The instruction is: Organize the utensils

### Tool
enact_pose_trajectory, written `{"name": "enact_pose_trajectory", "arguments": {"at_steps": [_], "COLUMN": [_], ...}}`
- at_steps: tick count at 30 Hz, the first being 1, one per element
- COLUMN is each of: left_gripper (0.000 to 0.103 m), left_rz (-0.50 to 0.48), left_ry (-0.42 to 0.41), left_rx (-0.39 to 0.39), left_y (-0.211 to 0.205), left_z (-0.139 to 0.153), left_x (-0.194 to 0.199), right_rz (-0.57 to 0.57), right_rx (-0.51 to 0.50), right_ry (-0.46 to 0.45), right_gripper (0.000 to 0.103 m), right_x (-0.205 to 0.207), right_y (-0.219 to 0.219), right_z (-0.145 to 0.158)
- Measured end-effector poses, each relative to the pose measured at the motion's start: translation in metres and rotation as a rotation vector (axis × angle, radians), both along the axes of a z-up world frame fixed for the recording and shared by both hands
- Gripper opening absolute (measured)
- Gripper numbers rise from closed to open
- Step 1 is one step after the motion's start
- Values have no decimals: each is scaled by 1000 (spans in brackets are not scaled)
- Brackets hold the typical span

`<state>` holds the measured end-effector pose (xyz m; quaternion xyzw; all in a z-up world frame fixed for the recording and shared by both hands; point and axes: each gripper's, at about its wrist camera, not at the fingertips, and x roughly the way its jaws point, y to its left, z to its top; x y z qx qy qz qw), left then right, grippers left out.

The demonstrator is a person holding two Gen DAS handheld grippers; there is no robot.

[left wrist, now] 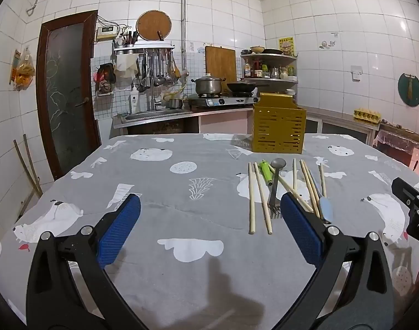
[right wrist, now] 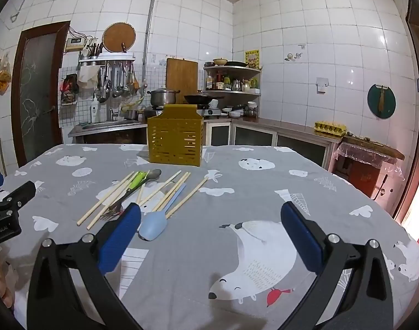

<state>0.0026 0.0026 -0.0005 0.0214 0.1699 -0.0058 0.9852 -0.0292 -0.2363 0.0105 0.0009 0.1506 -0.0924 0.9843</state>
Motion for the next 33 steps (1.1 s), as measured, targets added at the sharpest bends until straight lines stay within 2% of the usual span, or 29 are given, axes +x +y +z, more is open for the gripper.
{"name": "enact_pose_trajectory", "arguments": {"at_steps": [33], "left_gripper": [98], "left_rz": [0], "left_ry": [-3], "left_rx": [-4], "left_y": [-1], "left_z": [1], "left_x": [0], "right_rz": [-4], "right_rx": [-5], "right_ry": [1], "right_gripper": [99], "right_x": [1], "right_y": [-9], "right_z": [-4]}}
